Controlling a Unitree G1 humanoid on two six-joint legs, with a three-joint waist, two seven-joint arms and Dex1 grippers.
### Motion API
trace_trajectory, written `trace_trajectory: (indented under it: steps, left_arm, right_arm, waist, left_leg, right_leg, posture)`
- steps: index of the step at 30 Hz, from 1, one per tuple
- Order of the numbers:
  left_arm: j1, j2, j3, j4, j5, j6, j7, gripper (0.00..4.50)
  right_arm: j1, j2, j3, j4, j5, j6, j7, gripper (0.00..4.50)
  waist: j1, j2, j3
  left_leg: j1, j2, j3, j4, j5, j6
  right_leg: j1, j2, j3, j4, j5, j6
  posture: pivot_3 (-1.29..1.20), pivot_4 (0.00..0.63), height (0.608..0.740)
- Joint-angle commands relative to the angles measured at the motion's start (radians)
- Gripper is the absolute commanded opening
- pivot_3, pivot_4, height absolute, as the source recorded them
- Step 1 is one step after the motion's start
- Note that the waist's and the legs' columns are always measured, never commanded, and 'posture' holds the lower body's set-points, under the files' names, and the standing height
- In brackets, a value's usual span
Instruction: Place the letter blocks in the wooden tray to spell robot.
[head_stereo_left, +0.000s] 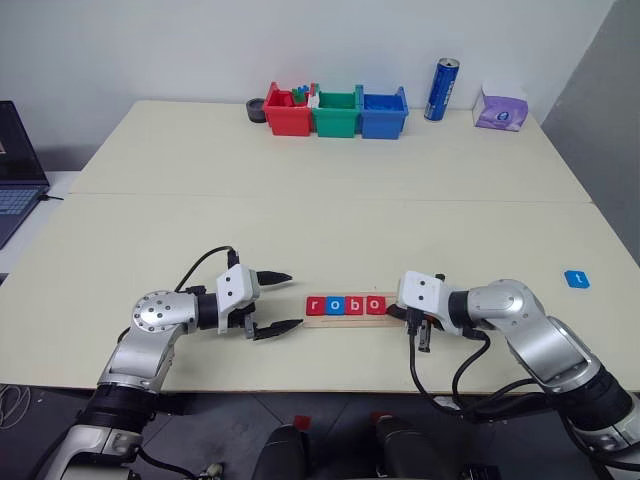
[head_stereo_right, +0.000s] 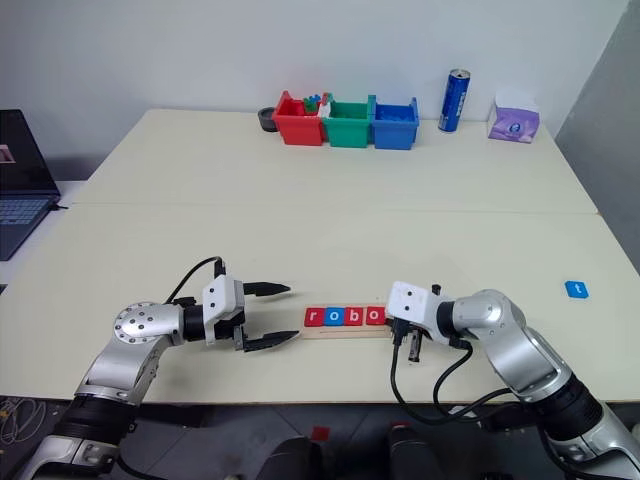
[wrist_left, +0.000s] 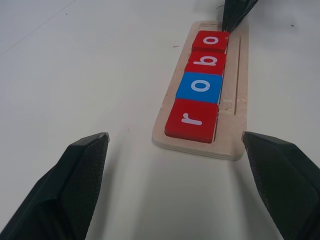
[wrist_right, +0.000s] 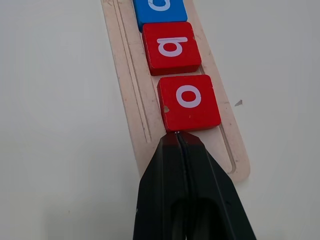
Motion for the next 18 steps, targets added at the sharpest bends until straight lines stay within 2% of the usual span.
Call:
trace_trajectory:
  steps: [1, 9, 12, 16, 18]
  left_arm:
    - [0.000, 0.000, 0.012, -0.031, -0.005, -0.003, 0.008, 4.50]
    - [0.001, 0.001, 0.013, -0.027, -0.004, -0.007, 0.009, 4.50]
    - [0.001, 0.001, 0.013, -0.028, -0.004, -0.008, 0.010, 4.50]
    - [0.005, -0.001, 0.014, -0.041, -0.007, -0.002, 0.016, 4.50]
    - [0.008, -0.001, 0.014, -0.049, -0.012, 0.006, 0.019, 4.50]
  right_arm:
    - [-0.021, 0.012, -0.003, -0.026, 0.005, -0.001, -0.005, 0.04]
    - [-0.040, 0.034, 0.014, -0.011, -0.003, -0.012, -0.010, 0.04]
    - [-0.045, 0.018, -0.017, -0.016, 0.000, -0.010, -0.015, 0.04]
    - [-0.009, -0.003, -0.152, -0.076, 0.067, 0.055, -0.035, 0.04]
    - [0.023, 0.009, -0.234, -0.098, 0.096, 0.082, -0.073, 0.39]
  waist:
    - [0.000, 0.000, 0.000]
    - [0.000, 0.000, 0.000]
    - [0.000, 0.000, 0.000]
    - [0.000, 0.000, 0.000]
    - [0.001, 0.000, 0.000]
  left_leg:
    - [0.000, 0.000, 0.000, 0.000, 0.000, 0.000]
    - [0.000, 0.000, 0.000, 0.000, 0.000, 0.000]
    - [0.000, 0.000, 0.000, 0.000, 0.000, 0.000]
    - [0.000, 0.000, 0.000, 0.000, 0.000, 0.000]
    - [0.000, 0.000, -0.001, 0.000, 0.000, 0.000]
  right_leg:
    - [0.000, 0.000, 0.000, 0.000, 0.000, 0.000]
    - [0.000, 0.000, 0.000, 0.000, 0.000, 0.000]
    - [0.000, 0.000, 0.000, 0.000, 0.000, 0.000]
    - [0.000, 0.000, 0.000, 0.000, 0.000, 0.000]
    - [0.000, 0.000, 0.000, 0.000, 0.000, 0.000]
  posture:
    - [0.00, 0.150, 0.740]
    - [0.00, 0.150, 0.740]
    - [0.00, 0.150, 0.740]
    - [0.00, 0.150, 0.740]
    - [0.00, 0.150, 0.740]
